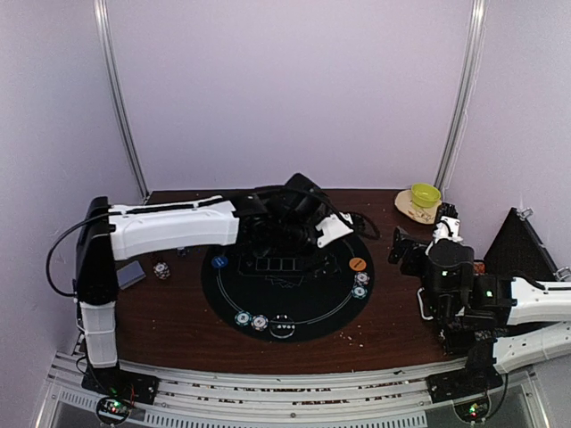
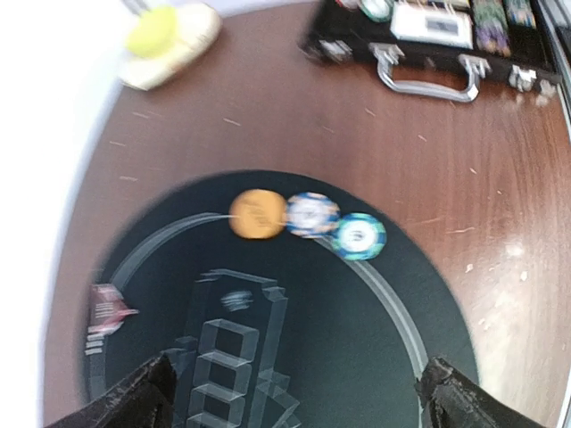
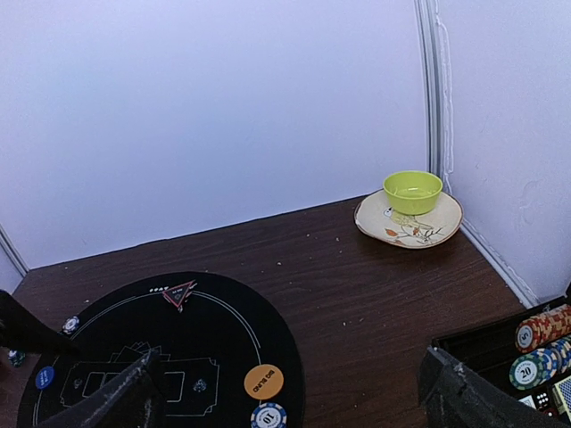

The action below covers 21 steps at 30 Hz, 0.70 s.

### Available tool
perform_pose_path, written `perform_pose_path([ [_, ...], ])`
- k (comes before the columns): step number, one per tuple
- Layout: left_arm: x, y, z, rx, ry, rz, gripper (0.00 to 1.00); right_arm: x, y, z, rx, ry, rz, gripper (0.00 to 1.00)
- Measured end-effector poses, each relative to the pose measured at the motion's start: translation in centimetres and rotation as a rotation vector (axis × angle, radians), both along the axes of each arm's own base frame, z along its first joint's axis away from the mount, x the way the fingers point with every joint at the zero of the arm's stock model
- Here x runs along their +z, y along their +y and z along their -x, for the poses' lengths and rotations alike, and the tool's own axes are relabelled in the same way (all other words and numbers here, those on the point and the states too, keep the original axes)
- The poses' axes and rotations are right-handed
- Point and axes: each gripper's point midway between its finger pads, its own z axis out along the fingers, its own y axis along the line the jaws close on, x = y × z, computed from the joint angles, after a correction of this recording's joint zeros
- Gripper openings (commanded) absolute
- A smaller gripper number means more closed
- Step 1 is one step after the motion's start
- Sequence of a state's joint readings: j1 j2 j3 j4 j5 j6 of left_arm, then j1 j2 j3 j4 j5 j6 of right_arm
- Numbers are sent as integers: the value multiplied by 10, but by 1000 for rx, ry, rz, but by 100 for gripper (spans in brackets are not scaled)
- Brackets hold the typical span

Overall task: Distribute texas hold em gaming equipment
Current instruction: Pick up the pile of poker chips from the pile of poker chips.

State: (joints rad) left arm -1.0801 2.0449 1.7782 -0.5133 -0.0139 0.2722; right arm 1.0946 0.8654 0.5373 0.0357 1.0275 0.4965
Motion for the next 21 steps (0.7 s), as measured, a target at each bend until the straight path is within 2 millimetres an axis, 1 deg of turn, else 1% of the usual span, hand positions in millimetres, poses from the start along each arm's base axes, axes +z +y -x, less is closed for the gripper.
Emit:
perform_pose_path([
  [2, 32, 21, -11, 33, -46, 39, 98, -2, 2, -1, 2, 4, 8, 100],
  [3, 44, 33, -21, 58, -62, 55, 98, -3, 2, -1, 3, 6, 13, 100],
  [4, 54, 50, -34, 96, -76, 67, 98, -4, 3, -1, 4, 8, 15, 100],
  [5, 60, 66, -47, 133, -85, 73, 98, -4, 4, -2, 7, 9, 19, 100],
  [7, 66, 110, -79, 233, -98, 70, 98, -7, 7, -3, 16, 16, 36, 100],
  [9, 63, 164, -111, 351, -97, 53, 98, -12, 12, -4, 26, 27, 56, 100],
  [10, 59, 194, -125, 416, -91, 40, 98, -15, 14, -5, 31, 34, 67, 100],
  [11, 55, 221, -136, 474, -84, 26, 98, -19, 16, -6, 36, 43, 81, 100],
  [13, 48, 265, -153, 571, -69, 9, 98, -26, 20, -7, 45, 58, 105, 100],
  [15, 38, 309, -162, 661, -41, -4, 98, -31, 24, -8, 54, 71, 124, 100],
  [19, 13, 363, -163, 762, 24, -25, 98, -32, 30, -9, 70, 80, 133, 100],
  [21, 1, 384, -163, 801, 53, -32, 98, -30, 31, -9, 78, 79, 131, 100],
])
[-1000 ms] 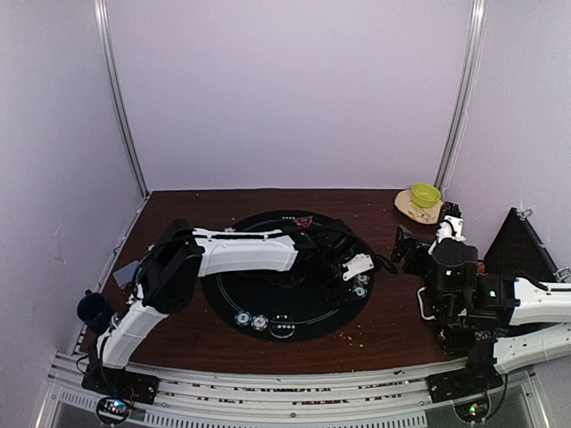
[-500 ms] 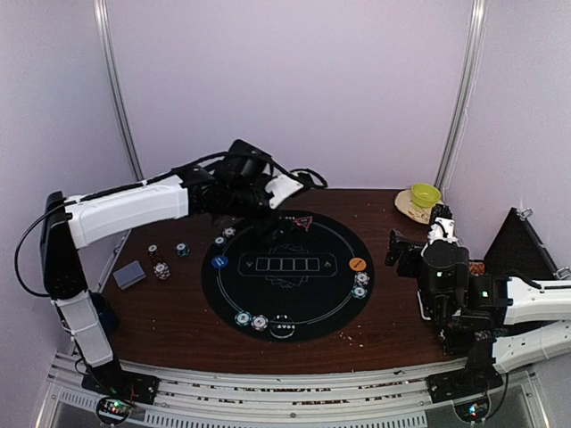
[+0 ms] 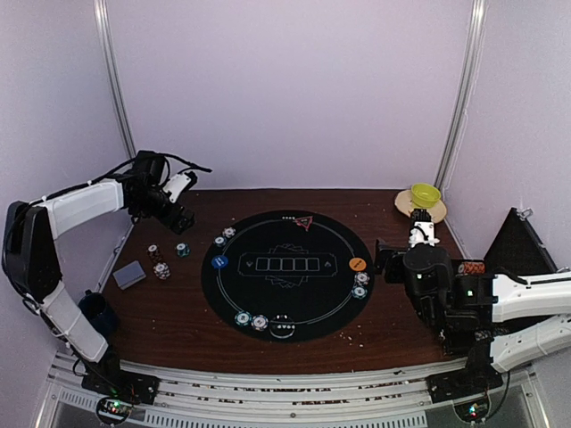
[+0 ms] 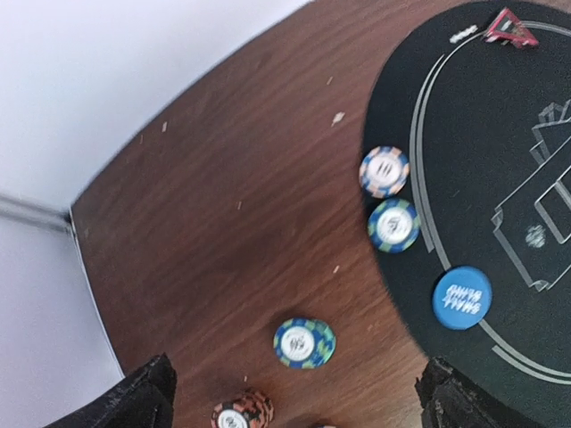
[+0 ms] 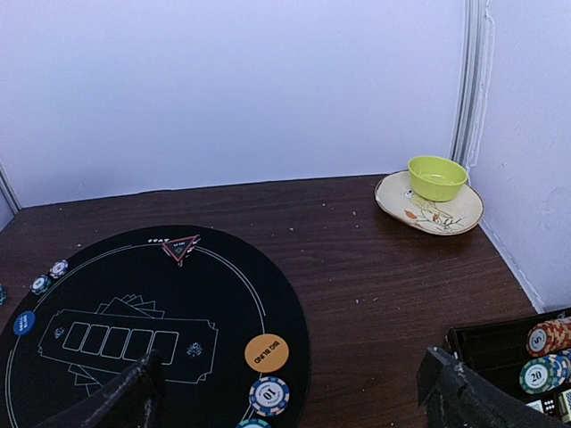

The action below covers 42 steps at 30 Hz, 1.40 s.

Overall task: Distribute texas hold em gaming equipment
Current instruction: Pick up the pile of poker chips from the pile of poker chips.

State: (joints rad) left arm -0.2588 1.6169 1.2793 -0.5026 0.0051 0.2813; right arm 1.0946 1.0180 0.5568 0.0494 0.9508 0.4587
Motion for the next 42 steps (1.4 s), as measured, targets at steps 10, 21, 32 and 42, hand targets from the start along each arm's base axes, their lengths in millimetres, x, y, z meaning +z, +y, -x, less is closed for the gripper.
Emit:
perform_pose_path([
  [10, -56, 79, -17, 176, 109, 10, 98, -1, 6, 0, 34, 11, -2, 100],
  [21, -82, 113, -15, 247, 147, 42, 88, 1, 8, 0, 41, 11, -8, 100],
  [32, -111, 124, -3, 264, 212, 67, 82, 1, 8, 1, 46, 12, -9, 100],
  [42, -122, 126, 7, 267, 240, 68, 70, 1, 10, 1, 52, 13, -11, 100],
])
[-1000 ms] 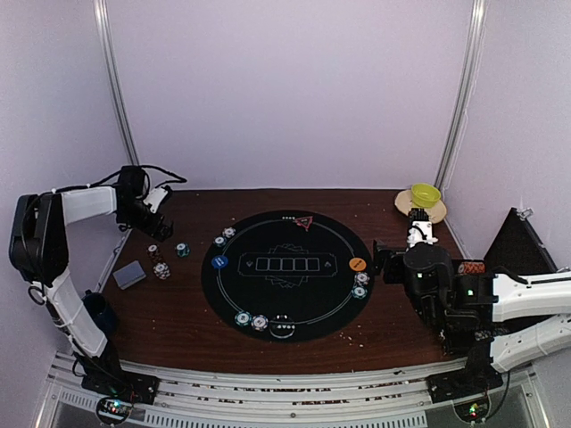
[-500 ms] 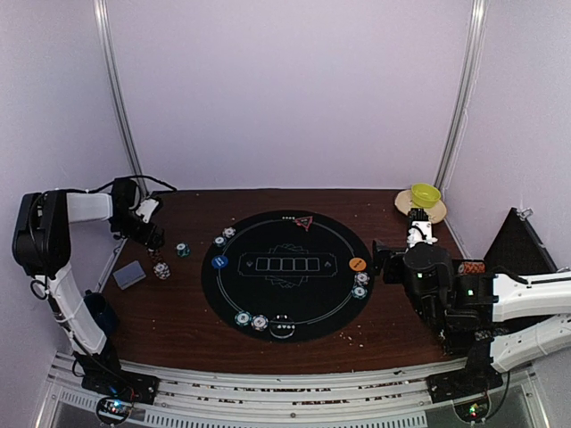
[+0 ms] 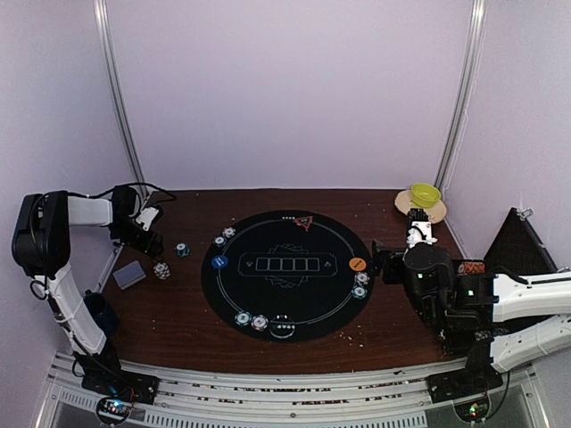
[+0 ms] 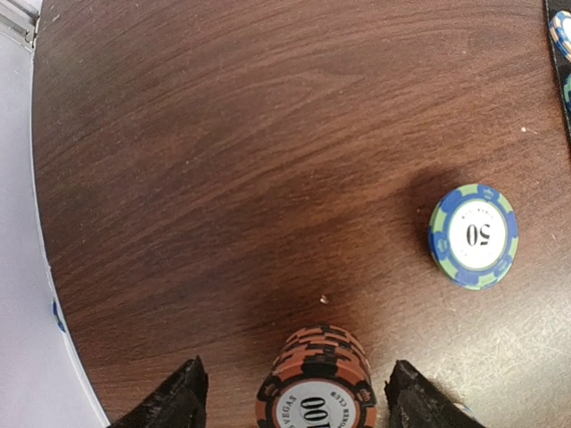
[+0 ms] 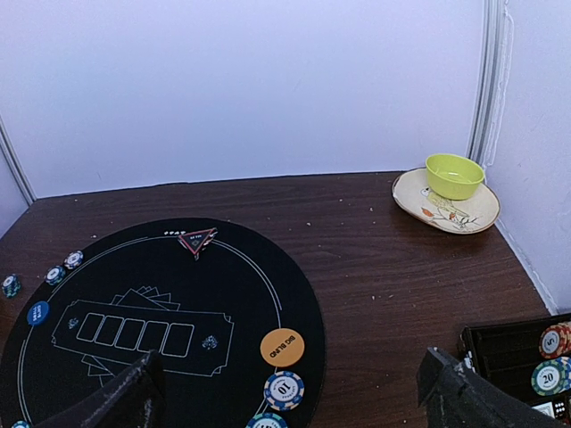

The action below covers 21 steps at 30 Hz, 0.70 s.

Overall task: Distribute texas hold em gaming equipment
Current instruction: Pick up the pile of poker chips from the pile of poker chips.

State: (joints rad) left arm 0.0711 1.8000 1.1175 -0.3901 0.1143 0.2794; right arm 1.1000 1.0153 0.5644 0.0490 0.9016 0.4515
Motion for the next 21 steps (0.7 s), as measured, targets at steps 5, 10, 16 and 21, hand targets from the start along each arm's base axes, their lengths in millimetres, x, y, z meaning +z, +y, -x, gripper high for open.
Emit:
perform_pose_path([
  [5, 0, 0, 0, 1, -1, 0, 64, 0, 0, 0, 0, -1, -2, 100],
  [10, 0, 0, 0, 0, -2, 1, 60, 1, 0, 0, 0, -1, -2, 100],
  [16, -1, -1, 1, -1, 2, 3, 58, 1, 0, 0, 0, -1, -3, 100],
  [21, -1, -1, 3, -3, 2, 6, 57, 2, -1, 0, 0, -3, -7, 100],
])
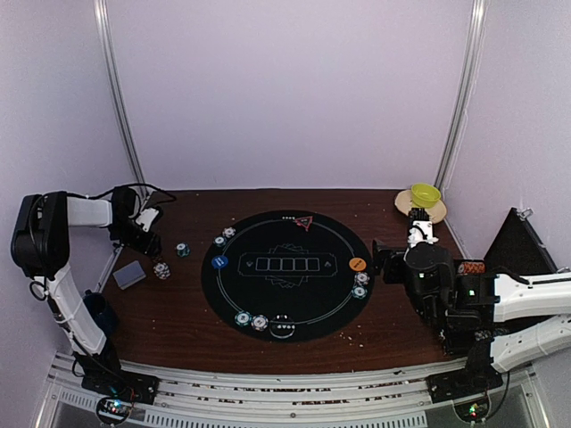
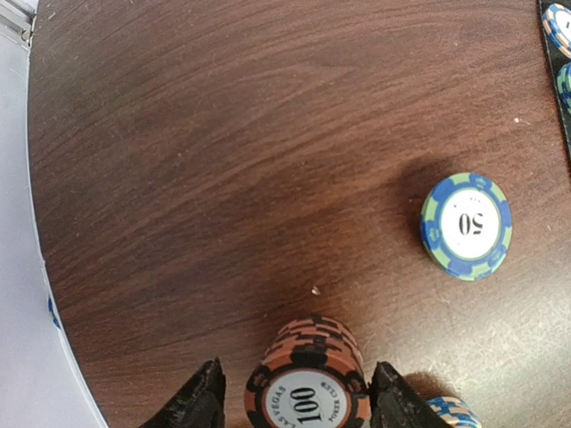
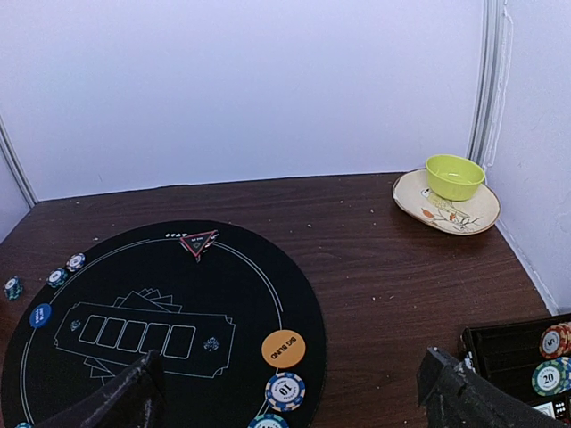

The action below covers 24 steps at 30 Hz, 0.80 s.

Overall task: Distribute texas hold em gaming equipment
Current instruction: Pick up the pile of poker chips from the pile of poker chips.

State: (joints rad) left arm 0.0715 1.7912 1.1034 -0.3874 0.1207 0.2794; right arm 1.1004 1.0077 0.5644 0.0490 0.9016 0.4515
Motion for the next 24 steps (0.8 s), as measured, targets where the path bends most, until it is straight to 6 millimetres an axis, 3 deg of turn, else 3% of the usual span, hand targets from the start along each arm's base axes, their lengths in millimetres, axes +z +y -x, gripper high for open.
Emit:
perform_pose_path([
  [14, -2, 0, 6, 1, 2, 0, 49, 1, 1, 1, 5, -1, -2, 100],
  [24, 1, 0, 4, 1, -13, -1, 31, 1, 1, 1, 6, -1, -1, 100],
])
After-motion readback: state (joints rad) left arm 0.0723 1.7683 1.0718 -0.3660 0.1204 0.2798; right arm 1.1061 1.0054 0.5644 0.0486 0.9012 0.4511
